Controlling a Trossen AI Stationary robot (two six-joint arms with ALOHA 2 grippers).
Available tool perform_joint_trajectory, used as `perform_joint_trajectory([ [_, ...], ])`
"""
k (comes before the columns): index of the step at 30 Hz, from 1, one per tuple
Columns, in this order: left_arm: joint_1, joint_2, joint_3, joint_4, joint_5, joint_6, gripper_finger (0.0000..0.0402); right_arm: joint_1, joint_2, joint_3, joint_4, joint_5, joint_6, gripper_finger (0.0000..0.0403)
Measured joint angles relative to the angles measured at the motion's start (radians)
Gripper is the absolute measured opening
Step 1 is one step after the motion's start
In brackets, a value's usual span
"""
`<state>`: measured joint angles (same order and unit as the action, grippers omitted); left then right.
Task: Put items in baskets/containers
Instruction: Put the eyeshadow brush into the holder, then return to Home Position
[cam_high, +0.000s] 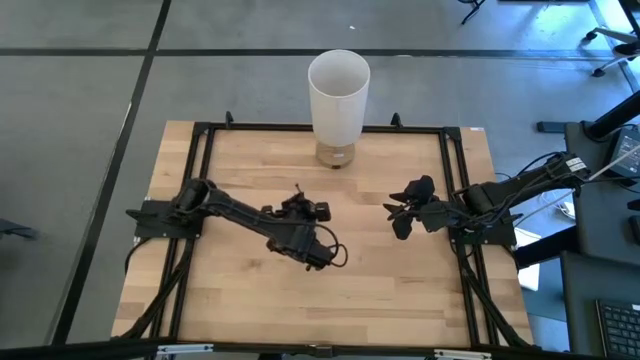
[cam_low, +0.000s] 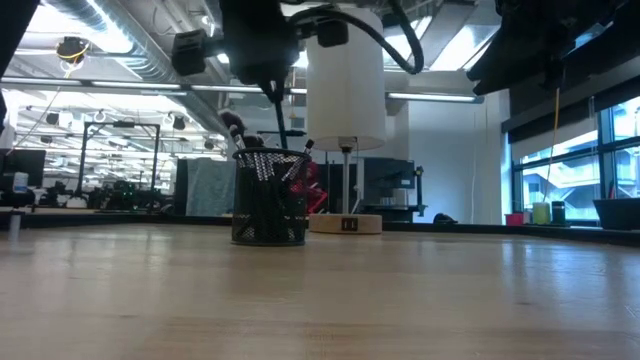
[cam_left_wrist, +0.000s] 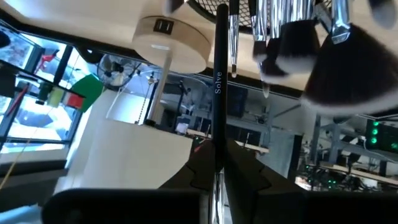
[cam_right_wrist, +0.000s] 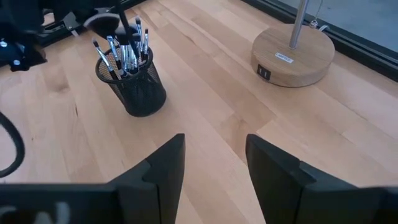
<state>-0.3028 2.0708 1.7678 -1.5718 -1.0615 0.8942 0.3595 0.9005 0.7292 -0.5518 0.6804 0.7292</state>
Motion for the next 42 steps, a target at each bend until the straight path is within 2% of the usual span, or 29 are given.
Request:
perform_joint_trajectory([
  [4, -0.015, -0.002, -0.001, 0.001, 0.01, 0.001, 0.0018, 0.0, 0.0, 0.0, 0.0, 0.001, 0.001, 0.017],
  [12, -0.039, -0.002, -0.035, 0.001, 0.113, -0.032, 0.0021, 0.0, 0.0, 0.0, 0.0, 0.006, 0.02, 0.017],
  [18, -0.039, -0.002, -0.062, 0.001, 0.115, -0.048, 0.0064, 0.0, 0.0, 0.0, 0.0, 0.003, 0.02, 0.017],
  [21, -0.034, -0.002, -0.062, 0.001, 0.117, -0.102, 0.0091, 0.0, 0.0, 0.0, 0.0, 0.002, 0.019, 0.017],
  [26, -0.025, -0.002, -0.062, 0.001, 0.182, -0.187, 0.0127, 0.0, 0.0, 0.0, 0.0, 0.001, 0.019, 0.017],
  [30, -0.027, -0.002, -0.055, -0.001, 0.229, -0.252, 0.0144, 0.0, 0.0, 0.0, 0.0, 0.003, 0.019, 0.017],
  [34, -0.031, -0.002, 0.001, 0.0, 0.241, -0.326, 0.0152, 0.0, 0.0, 0.0, 0.0, 0.009, 0.02, 0.017],
  [38, -0.039, -0.038, 0.083, 0.002, 0.246, -0.486, 0.0152, 0.0, 0.001, 0.0, 0.006, 0.045, 0.026, 0.017],
  [42, -0.023, -0.13, 0.129, 0.04, 0.343, -0.837, 0.0143, 0.0, 0.022, 0.0, 0.079, 0.064, -0.004, 0.017],
])
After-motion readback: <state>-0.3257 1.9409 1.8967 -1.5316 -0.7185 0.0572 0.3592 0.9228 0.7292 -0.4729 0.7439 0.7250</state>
